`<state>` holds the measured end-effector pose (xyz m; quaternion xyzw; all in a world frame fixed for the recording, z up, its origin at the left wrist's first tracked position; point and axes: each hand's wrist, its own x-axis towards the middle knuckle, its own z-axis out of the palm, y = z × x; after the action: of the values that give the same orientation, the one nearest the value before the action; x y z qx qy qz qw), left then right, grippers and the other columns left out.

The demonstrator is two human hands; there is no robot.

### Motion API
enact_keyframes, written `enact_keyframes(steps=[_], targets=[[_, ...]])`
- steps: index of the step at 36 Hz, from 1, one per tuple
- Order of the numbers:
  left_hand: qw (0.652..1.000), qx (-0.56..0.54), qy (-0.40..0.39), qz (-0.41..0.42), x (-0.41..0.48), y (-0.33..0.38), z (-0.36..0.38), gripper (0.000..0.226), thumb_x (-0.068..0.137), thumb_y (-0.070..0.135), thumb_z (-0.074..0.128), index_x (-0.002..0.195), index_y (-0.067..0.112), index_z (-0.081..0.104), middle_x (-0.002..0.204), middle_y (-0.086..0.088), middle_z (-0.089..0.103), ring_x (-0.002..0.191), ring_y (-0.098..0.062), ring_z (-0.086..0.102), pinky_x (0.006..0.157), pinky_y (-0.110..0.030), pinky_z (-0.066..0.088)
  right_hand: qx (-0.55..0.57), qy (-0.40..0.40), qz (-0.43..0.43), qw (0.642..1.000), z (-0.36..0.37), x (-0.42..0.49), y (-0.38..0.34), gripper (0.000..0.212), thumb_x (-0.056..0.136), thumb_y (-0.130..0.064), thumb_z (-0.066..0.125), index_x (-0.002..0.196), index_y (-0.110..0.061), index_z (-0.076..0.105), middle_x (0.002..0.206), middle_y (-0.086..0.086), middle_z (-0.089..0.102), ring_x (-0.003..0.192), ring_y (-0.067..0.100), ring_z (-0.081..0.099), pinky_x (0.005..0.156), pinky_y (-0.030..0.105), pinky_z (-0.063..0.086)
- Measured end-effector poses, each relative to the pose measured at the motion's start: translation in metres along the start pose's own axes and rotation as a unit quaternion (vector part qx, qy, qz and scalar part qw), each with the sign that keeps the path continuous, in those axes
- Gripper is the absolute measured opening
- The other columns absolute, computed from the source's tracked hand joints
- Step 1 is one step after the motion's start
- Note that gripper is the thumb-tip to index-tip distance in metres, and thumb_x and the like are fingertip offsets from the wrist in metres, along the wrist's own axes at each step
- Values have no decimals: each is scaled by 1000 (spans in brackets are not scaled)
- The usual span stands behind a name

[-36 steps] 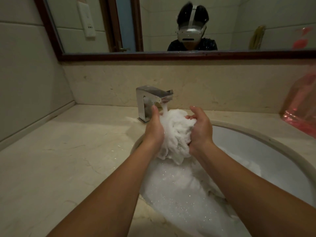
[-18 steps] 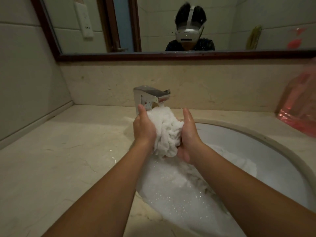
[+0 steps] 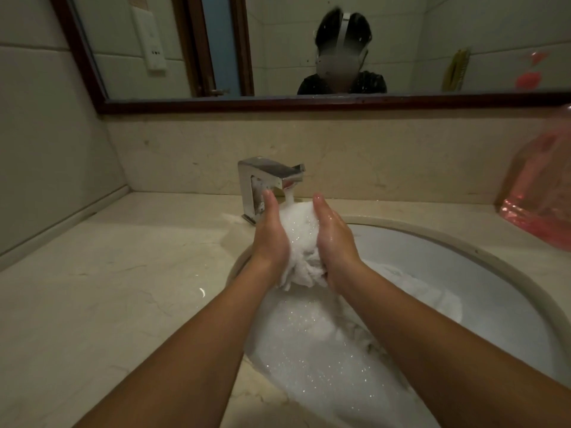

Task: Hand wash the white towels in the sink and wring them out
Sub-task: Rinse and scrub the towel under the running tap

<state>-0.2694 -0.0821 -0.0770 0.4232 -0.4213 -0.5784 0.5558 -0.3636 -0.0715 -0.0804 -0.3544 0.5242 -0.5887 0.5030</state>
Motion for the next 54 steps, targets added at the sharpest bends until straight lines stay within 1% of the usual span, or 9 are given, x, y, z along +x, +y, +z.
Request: enact_keyframes(steps=[5, 16, 24, 28, 31, 35, 42, 46, 54], targets=[[990, 104, 93, 26, 34, -29, -12, 125, 56, 116, 19, 135, 33, 70, 128, -5, 75, 123, -32, 69, 110, -59, 49, 14, 3, 61, 998, -4, 1, 3, 51, 92, -65, 72, 111, -18, 76, 95, 7, 83, 90, 30, 81, 93, 50, 64], [957, 232, 157, 70, 0, 5, 3, 83, 110, 62, 12, 129, 6, 70, 123, -16, 71, 120, -35, 63, 107, -45, 47, -36, 89, 36, 995, 3, 3, 4, 37, 93, -45, 70, 95, -9, 76, 90, 8, 78, 92, 36, 76, 90, 48, 60], [979, 130, 152, 34, 2, 7, -3, 81, 107, 68, 21, 131, 10, 70, 124, -10, 73, 118, -30, 67, 107, -45, 52, -17, 76, 0, 997, 6, -14, 3, 45, 94, -60, 62, 105, -19, 76, 107, 9, 78, 100, 31, 75, 97, 52, 60], [975, 120, 159, 94, -1, 11, -6, 70, 113, 55, 25, 84, 11, 71, 78, 2, 75, 79, -13, 72, 71, -26, 55, 20, 106, 105, 989, 9, -11, 6, 93, 59, -95, 52, 134, -41, 63, 131, 10, 67, 108, 37, 70, 90, 53, 61], [972, 115, 156, 131, -3, 11, -8, 66, 114, 50, 28, 72, 11, 60, 70, -5, 65, 70, -19, 65, 71, -34, 50, 61, -24, 218, 974, -2, -16, 0, 89, 90, -92, 32, 121, -22, 77, 105, 16, 80, 96, 37, 73, 72, 49, 57], [972, 145, 109, 148, -2, 7, -6, 58, 115, 46, 30, 75, 18, 61, 72, 1, 68, 71, -11, 69, 65, -28, 52, 143, -78, 211, 964, -15, -13, 2, 85, 99, -82, 36, 125, -13, 77, 115, 18, 80, 107, 37, 77, 89, 49, 60], [993, 110, -15, -39, 21, -21, -4, 119, 74, 105, 30, 149, 17, 57, 135, -18, 70, 123, -35, 69, 106, -55, 56, 274, -24, 116, 954, -28, -1, -5, 78, 96, -68, 53, 129, 0, 72, 119, 30, 75, 107, 47, 75, 103, 55, 55], [982, 100, -78, -138, -7, 0, 6, 114, 86, 94, 1, 138, 19, 69, 123, -12, 77, 113, -31, 73, 96, -42, 56, 284, 23, 64, 956, -36, 5, -13, 66, 93, -57, 66, 129, -2, 72, 116, 26, 77, 101, 46, 77, 96, 59, 59], [979, 48, -68, -187, -13, 10, 7, 102, 95, 86, 5, 106, 16, 79, 103, -15, 81, 92, -31, 77, 71, -31, 58, 216, -1, 16, 976, -29, 3, -8, 69, 82, -48, 76, 126, 5, 70, 117, 31, 75, 101, 49, 76, 94, 64, 60]])
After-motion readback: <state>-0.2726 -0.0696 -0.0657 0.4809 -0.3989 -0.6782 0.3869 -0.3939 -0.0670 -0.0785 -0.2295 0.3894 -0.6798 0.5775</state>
